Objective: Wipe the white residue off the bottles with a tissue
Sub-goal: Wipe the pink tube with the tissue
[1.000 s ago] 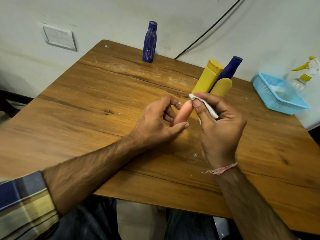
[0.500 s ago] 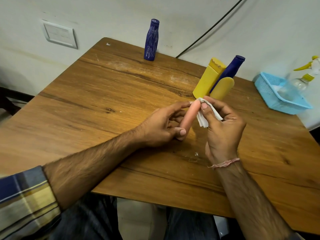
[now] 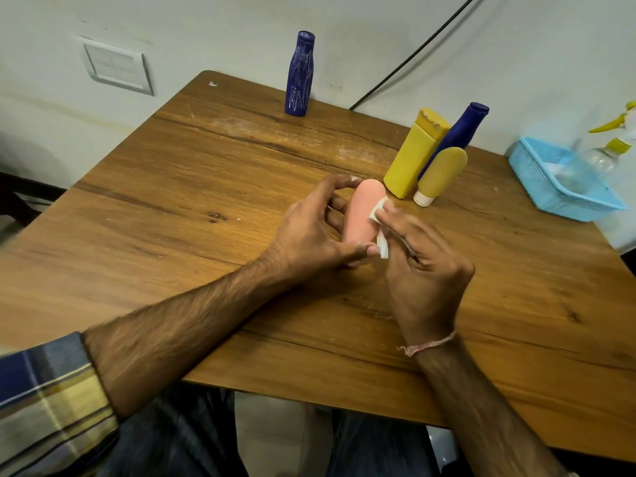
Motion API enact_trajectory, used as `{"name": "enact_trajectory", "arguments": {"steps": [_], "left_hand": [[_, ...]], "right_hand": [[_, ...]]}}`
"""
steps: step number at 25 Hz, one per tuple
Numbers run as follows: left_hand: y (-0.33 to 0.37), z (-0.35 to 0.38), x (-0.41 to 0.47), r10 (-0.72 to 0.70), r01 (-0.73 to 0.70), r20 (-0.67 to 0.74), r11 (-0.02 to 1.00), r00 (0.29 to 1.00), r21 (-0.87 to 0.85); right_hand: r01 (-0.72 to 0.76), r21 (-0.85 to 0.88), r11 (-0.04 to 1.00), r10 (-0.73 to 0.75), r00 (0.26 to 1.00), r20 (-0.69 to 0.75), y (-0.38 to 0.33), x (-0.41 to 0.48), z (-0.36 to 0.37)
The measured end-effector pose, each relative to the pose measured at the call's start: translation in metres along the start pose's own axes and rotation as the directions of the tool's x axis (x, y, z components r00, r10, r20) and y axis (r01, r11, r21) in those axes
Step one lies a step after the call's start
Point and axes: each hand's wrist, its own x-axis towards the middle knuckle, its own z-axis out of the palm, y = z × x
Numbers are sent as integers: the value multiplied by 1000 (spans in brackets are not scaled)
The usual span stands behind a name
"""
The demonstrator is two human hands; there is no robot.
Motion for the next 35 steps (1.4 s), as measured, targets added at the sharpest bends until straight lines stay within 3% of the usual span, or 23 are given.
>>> {"name": "enact_trajectory", "arguments": {"steps": [4, 6, 7, 9, 10, 12, 15, 17, 21, 29, 32, 35], "left_hand": [[-1, -3, 3, -40, 40, -46, 999, 998, 13], [-1, -3, 3, -65, 65, -66, 998, 996, 7], [0, -2, 3, -96, 95, -88, 995, 991, -16], [4, -2, 11, -207, 189, -119, 971, 971, -144], [6, -3, 20, -271, 232, -120, 935, 955, -269], [9, -4, 49, -324, 248, -134, 882, 937, -401], [16, 9, 101, -179, 155, -192, 979, 965, -134], [16, 24, 125, -132, 136, -167, 991, 977, 9], [-5, 42, 140, -186, 201, -91, 957, 978, 210], [-18, 47, 137, -194, 198, -45, 935, 980, 295], [-25, 31, 130, -170, 170, -14, 970, 985, 175], [-40, 0, 144, -173, 193, -262, 980, 949, 50]], "right_hand": [[-90, 71, 993, 83, 992, 99, -2, -11, -5], [-308, 181, 934, 293, 950, 105, 4, -4, -6], [-469, 300, 830, 457, 882, 116, 11, 1, -5], [-690, 542, 480, 707, 670, 226, 23, 14, -5], [-729, 603, 325, 749, 587, 306, 30, 19, -5], [-756, 629, 182, 738, 528, 421, 43, 26, -6], [-748, 647, 150, 716, 533, 450, 62, 32, -11], [-731, 671, 126, 728, 527, 437, 74, 33, -15], [-734, 667, 126, 720, 530, 448, 85, 27, -11], [-730, 667, 149, 705, 552, 446, 89, 25, -10], [-731, 666, 149, 707, 550, 445, 88, 26, -10], [-745, 649, 153, 705, 543, 457, 88, 28, -10]]}}
